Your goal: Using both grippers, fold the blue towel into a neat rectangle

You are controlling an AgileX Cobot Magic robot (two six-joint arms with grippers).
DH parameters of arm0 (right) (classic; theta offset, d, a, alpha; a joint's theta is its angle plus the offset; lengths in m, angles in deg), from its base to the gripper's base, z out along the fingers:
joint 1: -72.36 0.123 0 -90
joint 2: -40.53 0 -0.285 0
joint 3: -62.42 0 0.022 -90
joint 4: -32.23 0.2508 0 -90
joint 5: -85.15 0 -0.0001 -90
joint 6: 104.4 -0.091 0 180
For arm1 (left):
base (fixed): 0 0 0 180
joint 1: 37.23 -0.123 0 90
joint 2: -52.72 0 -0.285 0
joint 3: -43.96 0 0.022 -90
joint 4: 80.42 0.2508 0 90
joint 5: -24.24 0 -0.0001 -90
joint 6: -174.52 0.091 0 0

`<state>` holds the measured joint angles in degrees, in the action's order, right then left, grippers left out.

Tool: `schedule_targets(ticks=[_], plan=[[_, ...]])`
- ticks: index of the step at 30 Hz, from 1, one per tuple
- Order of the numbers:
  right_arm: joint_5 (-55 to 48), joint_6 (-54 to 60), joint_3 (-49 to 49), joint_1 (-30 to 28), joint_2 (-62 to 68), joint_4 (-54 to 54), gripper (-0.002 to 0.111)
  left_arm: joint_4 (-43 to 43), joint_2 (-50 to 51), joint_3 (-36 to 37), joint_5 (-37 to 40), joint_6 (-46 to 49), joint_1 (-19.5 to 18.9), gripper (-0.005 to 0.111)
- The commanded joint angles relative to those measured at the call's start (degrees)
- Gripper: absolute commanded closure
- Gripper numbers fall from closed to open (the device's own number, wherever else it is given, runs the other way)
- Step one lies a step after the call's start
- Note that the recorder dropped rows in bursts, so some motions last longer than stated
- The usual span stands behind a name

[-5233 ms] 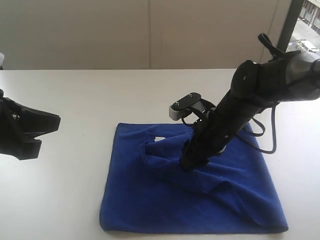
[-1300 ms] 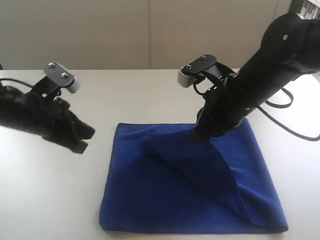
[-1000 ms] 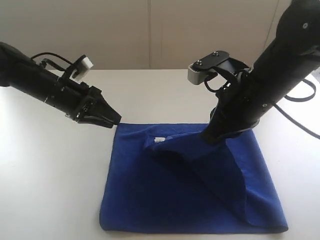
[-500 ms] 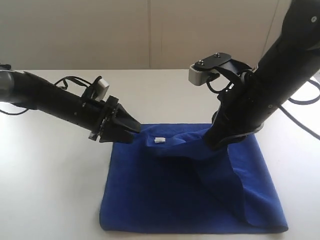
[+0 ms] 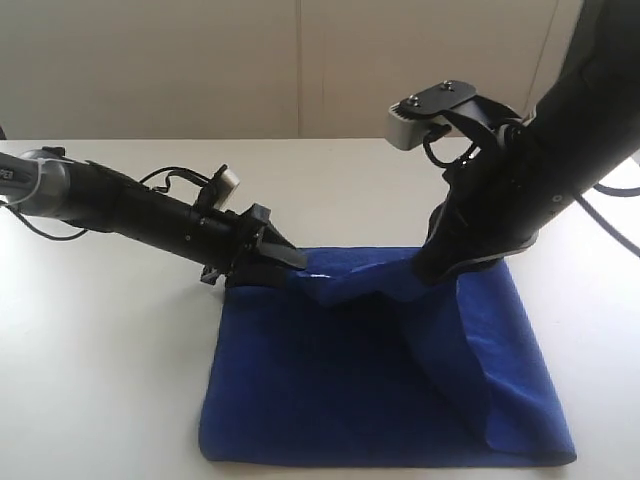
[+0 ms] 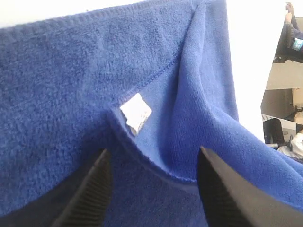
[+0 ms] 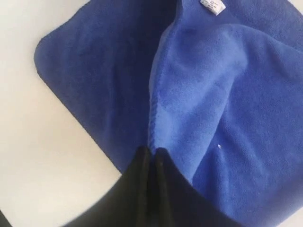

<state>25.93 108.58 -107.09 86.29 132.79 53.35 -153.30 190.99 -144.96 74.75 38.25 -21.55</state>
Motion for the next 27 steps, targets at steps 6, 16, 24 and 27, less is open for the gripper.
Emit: schedule_targets(ticks=[6,16,24,27], plan=[[-1.1,2.6,0.2,-0.1,-1.2,3.9,0.108,-3.3,2.2,-2.2,-1.1,-1.7,1.7,0.048],[-2.1,4.3,0.2,-0.1,-1.2,6.0,0.108,-1.6,2.2,-2.2,-1.8,-3.2,2.1,0.049],[-2.4,4.3,0.2,-0.1,-1.2,6.0,0.108,0.1,2.2,-2.2,-5.7,-4.1,4.1,0.081],[-2.4,4.5,0.2,-0.1,-1.2,6.0,0.108,0.1,2.1,-2.2,-5.7,-4.1,3.5,0.093]])
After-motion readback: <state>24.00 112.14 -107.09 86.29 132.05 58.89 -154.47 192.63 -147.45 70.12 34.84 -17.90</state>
